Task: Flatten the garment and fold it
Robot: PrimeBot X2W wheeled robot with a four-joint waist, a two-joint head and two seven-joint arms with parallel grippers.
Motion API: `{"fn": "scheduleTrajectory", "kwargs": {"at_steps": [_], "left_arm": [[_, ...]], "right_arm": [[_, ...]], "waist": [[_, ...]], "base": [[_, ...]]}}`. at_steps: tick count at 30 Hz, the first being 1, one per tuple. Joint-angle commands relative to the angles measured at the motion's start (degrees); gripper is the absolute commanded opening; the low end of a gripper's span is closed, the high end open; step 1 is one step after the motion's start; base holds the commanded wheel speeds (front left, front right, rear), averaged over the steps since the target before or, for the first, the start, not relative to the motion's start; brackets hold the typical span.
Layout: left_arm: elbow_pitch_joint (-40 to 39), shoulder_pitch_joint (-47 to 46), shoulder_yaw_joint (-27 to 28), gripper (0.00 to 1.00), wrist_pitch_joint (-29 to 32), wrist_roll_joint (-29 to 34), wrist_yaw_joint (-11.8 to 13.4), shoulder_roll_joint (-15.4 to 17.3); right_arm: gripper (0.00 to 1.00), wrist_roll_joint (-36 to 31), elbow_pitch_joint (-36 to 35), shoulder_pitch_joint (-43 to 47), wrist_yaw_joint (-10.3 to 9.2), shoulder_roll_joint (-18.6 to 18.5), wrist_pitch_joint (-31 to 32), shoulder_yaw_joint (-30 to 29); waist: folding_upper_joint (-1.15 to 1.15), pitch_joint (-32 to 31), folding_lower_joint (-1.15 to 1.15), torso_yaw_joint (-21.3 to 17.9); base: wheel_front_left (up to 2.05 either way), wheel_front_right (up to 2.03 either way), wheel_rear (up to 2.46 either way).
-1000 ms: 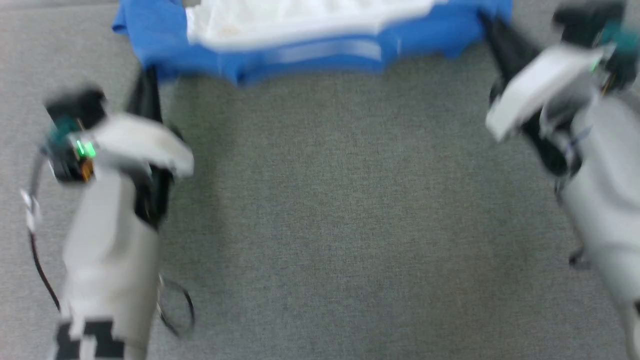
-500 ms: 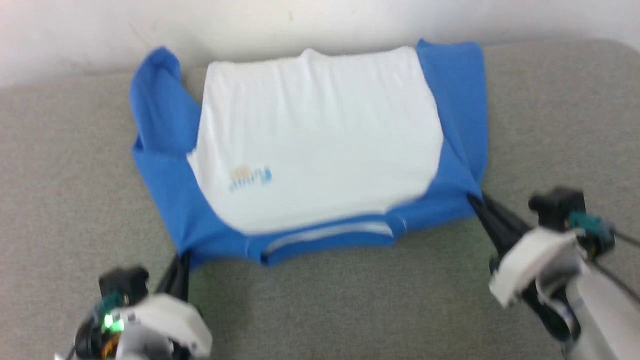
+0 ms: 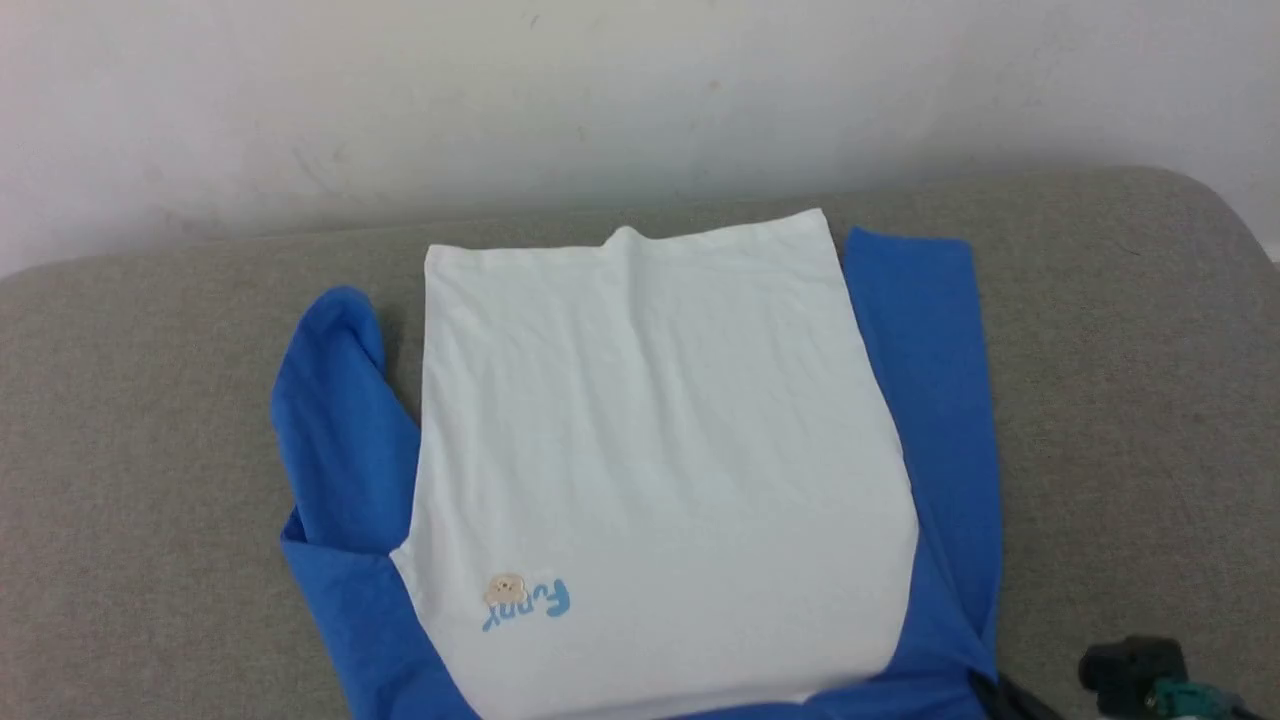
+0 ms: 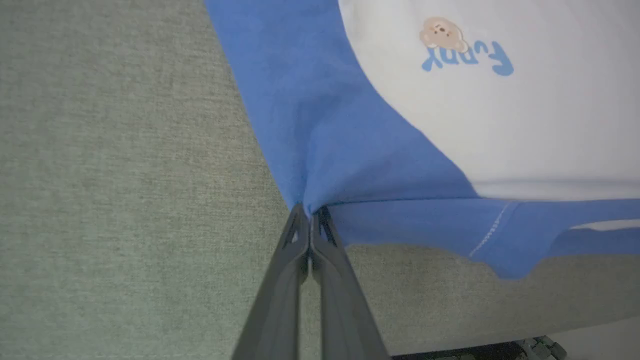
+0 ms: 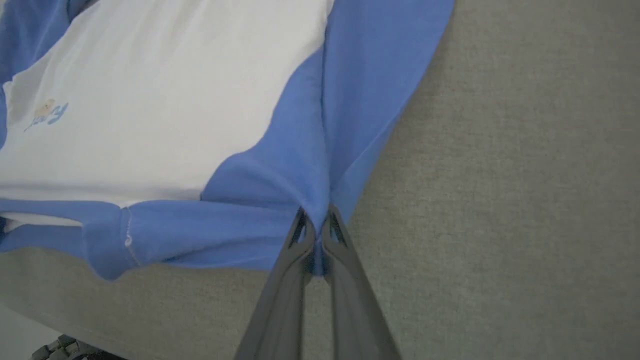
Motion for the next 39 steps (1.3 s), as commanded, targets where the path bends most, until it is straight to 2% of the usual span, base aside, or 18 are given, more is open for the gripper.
{"fn": "scheduleTrajectory", "kwargs": {"at_steps": [1,6,7,8,9,10,11,15,20,24,30,34,39], "left_arm": [[-0.2,0.8,1.1,0.00,0.3,-0.1,1.3,1.0],[0.8,0.9,0.9,0.00,1.7,-1.6,1.2,0.5],[1.4,0.6,0.7,0.00,1.5,-2.1,0.8,0.2],[2.2,0.2,0.4,0.18,1.5,-3.0,0.3,-0.3],[2.8,-0.2,0.3,0.49,1.1,-4.0,-0.3,-0.9],[3.3,-0.8,0.3,0.89,0.5,-4.6,-0.8,-1.3],[3.7,-1.2,0.3,1.00,0.1,-4.9,-1.3,-1.4],[2.6,-2.9,2.4,1.00,-4.1,-5.9,-1.8,-2.1],[-3.2,-7.0,6.2,1.00,-10.5,-6.2,-2.1,-2.1],[-4.2,-14.7,8.5,1.00,-15.3,-4.6,-3.1,-0.3],[1.9,-31.6,9.6,1.00,-18.8,-1.2,-4.3,4.3],[9.1,-42.5,8.5,1.00,-16.6,-1.2,-6.4,7.4],[20.4,-53.5,5.6,1.00,-7.5,-2.5,-10.3,11.8]], "right_arm": [[0.00,-0.7,-0.6,1.0,-0.58,-0.2,0.7,-1.3],[0.02,-1.9,-0.9,3.8,-0.58,1.5,5.5,0.0],[0.29,-1.9,-0.2,3.7,-0.58,1.3,6.3,0.9],[0.55,-1.7,0.1,3.2,-0.58,1.2,6.1,1.7],[1.00,-1.4,0.2,2.6,-0.58,1.2,5.5,2.2],[1.00,-1.1,0.3,2.1,-0.58,1.1,4.9,2.8],[1.00,-0.7,0.0,1.5,-0.58,1.0,3.7,3.2],[1.00,-1.0,-3.1,-0.4,-0.58,1.7,-3.8,2.5],[1.00,-3.3,-8.0,-2.4,-0.58,3.6,-10.5,0.0],[1.00,-5.0,-11.5,-6.9,-0.58,4.0,-13.8,-1.2],[1.00,-6.2,-13.5,-14.4,-0.58,2.7,-14.3,-2.1],[1.00,-6.2,-13.1,-17.7,-0.58,2.2,-14.0,-1.8],[1.00,-5.6,-11.1,-20.0,-0.58,2.5,-14.4,-1.0]], "waist": [[0.00,-0.2,0.02,0.0],[0.00,0.2,0.02,-0.2],[0.00,0.3,0.02,-0.3],[0.00,0.4,0.02,-0.4],[0.00,0.4,0.02,-0.3],[0.00,0.3,0.02,-0.3],[0.00,0.3,0.02,-0.2],[0.00,-0.1,0.02,0.1],[0.00,0.1,0.02,0.5],[0.00,2.6,0.02,-0.7],[0.00,8.8,0.02,-2.7],[0.00,13.2,0.02,-4.3],[0.00,17.4,0.02,-5.9]], "base": [[0.00,0.00,0.00],[0.00,0.00,0.00],[0.00,0.00,0.00],[0.00,0.00,0.00],[0.00,0.00,0.00],[0.00,0.00,0.00],[0.00,0.00,0.00],[0.00,0.00,0.00],[0.00,0.00,0.00],[0.00,0.00,0.00],[0.00,0.00,0.00],[0.00,0.00,0.00],[0.00,0.00,0.00]]}}
